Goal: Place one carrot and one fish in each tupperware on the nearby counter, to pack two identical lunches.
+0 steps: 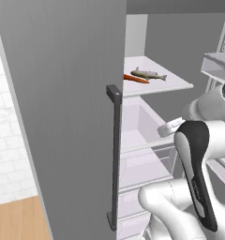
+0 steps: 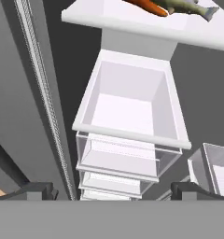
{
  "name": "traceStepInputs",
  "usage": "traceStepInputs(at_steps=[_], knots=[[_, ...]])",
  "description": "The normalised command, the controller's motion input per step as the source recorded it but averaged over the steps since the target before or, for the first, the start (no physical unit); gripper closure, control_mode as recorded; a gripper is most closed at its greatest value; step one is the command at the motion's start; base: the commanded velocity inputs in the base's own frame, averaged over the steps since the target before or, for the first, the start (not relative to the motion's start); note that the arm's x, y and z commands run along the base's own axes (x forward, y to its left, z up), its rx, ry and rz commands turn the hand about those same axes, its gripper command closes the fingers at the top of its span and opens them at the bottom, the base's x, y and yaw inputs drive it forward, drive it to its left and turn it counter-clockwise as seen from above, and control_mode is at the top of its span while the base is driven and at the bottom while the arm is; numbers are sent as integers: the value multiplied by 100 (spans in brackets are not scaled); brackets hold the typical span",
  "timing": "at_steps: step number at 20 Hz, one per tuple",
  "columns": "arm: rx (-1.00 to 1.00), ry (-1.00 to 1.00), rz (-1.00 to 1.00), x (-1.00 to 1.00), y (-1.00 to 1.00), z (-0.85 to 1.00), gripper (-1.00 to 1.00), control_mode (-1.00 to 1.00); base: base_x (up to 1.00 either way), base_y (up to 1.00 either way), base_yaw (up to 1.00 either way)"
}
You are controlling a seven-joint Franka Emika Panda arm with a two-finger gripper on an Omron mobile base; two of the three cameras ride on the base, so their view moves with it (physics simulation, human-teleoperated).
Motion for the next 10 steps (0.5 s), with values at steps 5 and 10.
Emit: traceStepInputs(at_steps=[5, 10], knots=[[0, 6, 0, 51, 0, 69, -100, -100, 0, 0, 0], [0, -2, 0, 41, 0, 18, -100, -100, 0, 0, 0]])
